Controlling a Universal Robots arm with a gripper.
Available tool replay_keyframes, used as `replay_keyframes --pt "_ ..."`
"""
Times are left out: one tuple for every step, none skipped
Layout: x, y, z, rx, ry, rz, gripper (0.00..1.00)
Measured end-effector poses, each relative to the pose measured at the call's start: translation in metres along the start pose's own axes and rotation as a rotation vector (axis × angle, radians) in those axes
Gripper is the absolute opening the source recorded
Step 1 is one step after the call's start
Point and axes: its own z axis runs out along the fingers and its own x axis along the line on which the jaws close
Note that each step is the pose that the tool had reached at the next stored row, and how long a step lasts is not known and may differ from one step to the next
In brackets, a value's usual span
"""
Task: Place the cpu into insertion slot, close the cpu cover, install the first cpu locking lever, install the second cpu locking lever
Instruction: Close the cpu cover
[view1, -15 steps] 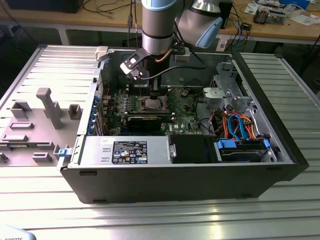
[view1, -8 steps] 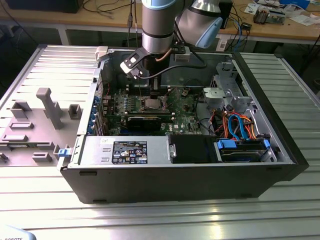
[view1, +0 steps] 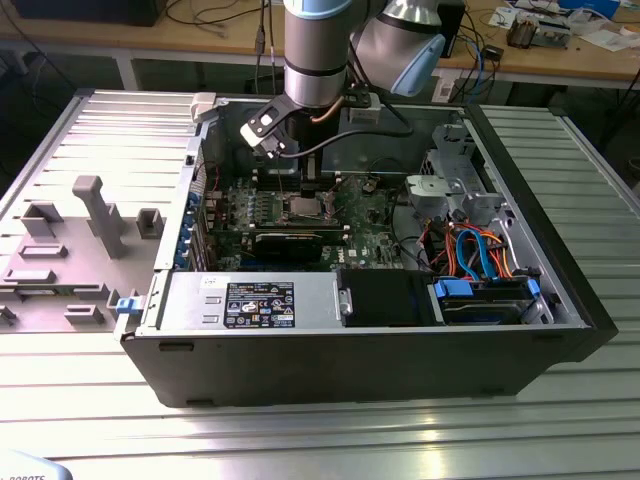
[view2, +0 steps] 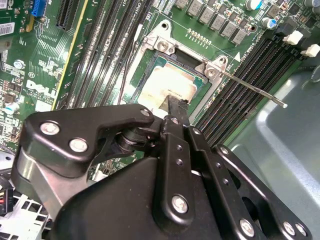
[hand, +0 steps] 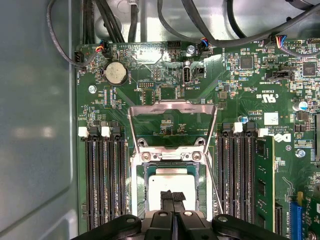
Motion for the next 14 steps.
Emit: replay_keyframes --pt "0.0 -0.0001 -0.003 0.0005 0.0001 0.0 0.11" --pt "0.0001 0.0 -0.0062 0.001 0.0002 0.0 0.11" --pt "0.0001 0.0 -0.0077 0.0011 0.0001 0.0 0.11" --pt "0.0001 0.0 -0.0093 0.0014 0.0002 0.0 0.11" --pt "0.0002 0.0 -0.0113 0.0019 0.0002 0.0 0.11" --pt "0.0002 0.0 -0.0128 0.0023 0.0001 0.0 0.11" --pt "0.0002 0.0001 -0.014 0.0025 0.0001 0.0 0.11" --pt "0.0002 0.0001 -0.0157 0.0032 0.0001 0.0 0.11" --pt "0.0003 0.0001 -0.016 0.0032 0.0002 0.0 0.11" --pt "0.0003 0.0001 -0.016 0.0031 0.0004 0.0 0.11" --pt "0.0003 0.0001 -0.016 0.003 0.0005 0.0 0.11" --pt "0.0003 0.0001 -0.0166 0.0033 0.0001 0.0 0.11" --pt "0.0003 0.0001 -0.017 0.0032 0.0002 0.0 0.11" --pt "0.0003 0.0001 -0.017 0.0032 0.0002 0.0 0.11"
